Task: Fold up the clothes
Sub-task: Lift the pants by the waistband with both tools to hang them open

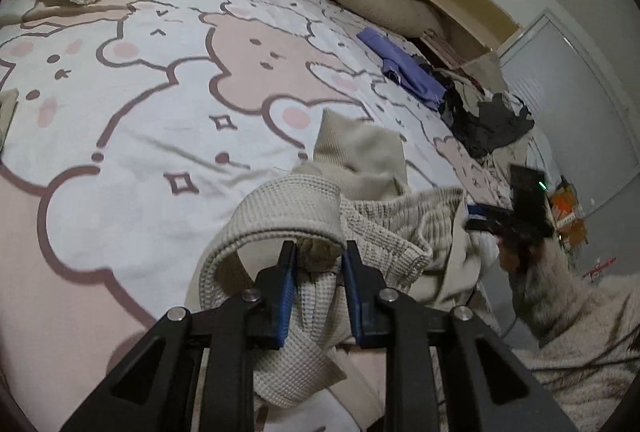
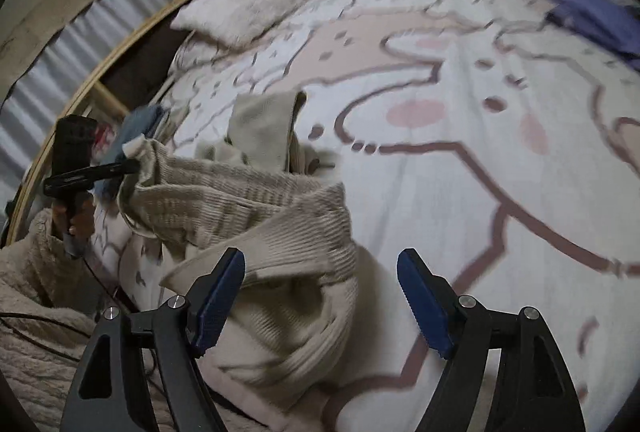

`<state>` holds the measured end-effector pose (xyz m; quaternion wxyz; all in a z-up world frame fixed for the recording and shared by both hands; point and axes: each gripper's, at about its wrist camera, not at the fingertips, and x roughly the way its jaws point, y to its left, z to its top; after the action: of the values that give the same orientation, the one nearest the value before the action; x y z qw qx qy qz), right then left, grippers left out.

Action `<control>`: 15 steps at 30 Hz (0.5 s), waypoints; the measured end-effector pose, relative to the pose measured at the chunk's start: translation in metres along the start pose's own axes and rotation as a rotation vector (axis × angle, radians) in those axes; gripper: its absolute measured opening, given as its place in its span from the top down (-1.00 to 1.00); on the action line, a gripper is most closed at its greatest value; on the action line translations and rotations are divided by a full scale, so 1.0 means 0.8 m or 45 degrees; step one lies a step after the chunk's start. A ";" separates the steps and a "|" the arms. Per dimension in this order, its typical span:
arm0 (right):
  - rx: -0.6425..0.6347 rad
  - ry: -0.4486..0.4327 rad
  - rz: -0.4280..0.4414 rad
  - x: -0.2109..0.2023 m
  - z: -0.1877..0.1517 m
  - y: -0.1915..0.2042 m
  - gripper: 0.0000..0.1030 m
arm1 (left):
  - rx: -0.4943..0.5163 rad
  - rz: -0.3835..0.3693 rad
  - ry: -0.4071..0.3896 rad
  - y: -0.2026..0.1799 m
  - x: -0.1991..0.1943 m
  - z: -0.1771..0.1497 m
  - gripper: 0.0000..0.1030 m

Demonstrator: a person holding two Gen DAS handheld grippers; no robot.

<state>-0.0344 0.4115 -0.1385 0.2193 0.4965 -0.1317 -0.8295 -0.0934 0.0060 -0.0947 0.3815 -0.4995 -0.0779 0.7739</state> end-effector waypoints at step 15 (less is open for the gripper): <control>0.004 -0.031 0.024 -0.016 -0.028 0.064 0.52 | 0.417 0.139 0.177 -0.036 0.041 -0.042 -0.09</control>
<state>0.0029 0.3732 -0.1169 0.2249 0.4855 -0.1405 -0.8331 -0.0576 0.0394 -0.1203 0.4196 -0.4862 0.1031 0.7595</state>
